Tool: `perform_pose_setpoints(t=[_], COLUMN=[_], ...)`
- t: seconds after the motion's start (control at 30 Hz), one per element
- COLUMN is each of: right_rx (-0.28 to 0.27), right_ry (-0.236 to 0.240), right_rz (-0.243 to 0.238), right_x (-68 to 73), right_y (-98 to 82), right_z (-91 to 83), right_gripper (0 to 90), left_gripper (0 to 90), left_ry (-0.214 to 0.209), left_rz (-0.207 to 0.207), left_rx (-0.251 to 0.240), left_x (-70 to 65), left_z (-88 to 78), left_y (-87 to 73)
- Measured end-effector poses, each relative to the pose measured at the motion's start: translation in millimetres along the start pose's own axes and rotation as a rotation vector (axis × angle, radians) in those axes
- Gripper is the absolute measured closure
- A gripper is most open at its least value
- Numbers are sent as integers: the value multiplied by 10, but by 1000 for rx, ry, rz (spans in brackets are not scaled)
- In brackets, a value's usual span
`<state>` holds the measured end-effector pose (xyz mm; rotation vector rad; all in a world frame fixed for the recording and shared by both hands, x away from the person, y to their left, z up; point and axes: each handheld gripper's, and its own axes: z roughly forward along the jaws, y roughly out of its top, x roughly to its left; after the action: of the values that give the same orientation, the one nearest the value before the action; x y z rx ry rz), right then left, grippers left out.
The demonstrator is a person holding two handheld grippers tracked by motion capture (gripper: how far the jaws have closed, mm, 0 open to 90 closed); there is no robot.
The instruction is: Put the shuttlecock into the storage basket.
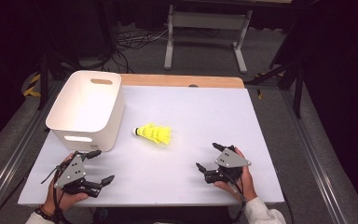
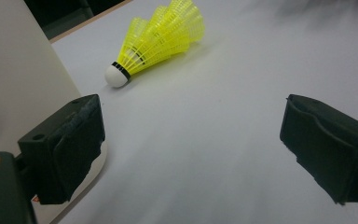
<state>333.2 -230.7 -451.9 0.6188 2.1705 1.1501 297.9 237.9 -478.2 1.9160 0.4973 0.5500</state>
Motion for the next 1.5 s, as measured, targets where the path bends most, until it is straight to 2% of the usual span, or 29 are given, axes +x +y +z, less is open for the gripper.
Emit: perform_pose_setpoints(t=[0.13,0.4,0.7,1.0,1.1,1.17,1.2,1.27,1.33,1.4,1.5], right_rx=[11,31,31,98,122,142,154,170,166,193,202], right_ry=[25,55,123,191,228,215,216,195,213,214,226], right_rz=[9,-3,13,7,30,25,31,33,53,47,50], right_x=[16,92,152,253,261,273,277,289,293,331,373], right_y=[21,82,231,409,474,515,540,578,610,650,680], right_z=[74,167,340,685,827,918,971,1047,1116,1221,1326], right_gripper=[118,119,121,150,194,214,252,250,269,272,284], left_gripper=[74,74,74,74,74,74,74,74,74,74,74], left_ry=[2,0,-2,-11,-13,-15,-14,-18,-19,-20,-25], left_rz=[1,10,15,20,21,21,21,16,16,15,16], left_rx=[7,8,22,24,23,25,25,27,27,26,31], left_x=[17,-17,-12,-18,-22,-26,-27,-31,-30,-29,-26], left_z=[1,-10,16,23,28,30,31,35,37,38,38], left_y=[-7,-2,-3,-8,-7,-4,-4,-6,-6,-7,-9])
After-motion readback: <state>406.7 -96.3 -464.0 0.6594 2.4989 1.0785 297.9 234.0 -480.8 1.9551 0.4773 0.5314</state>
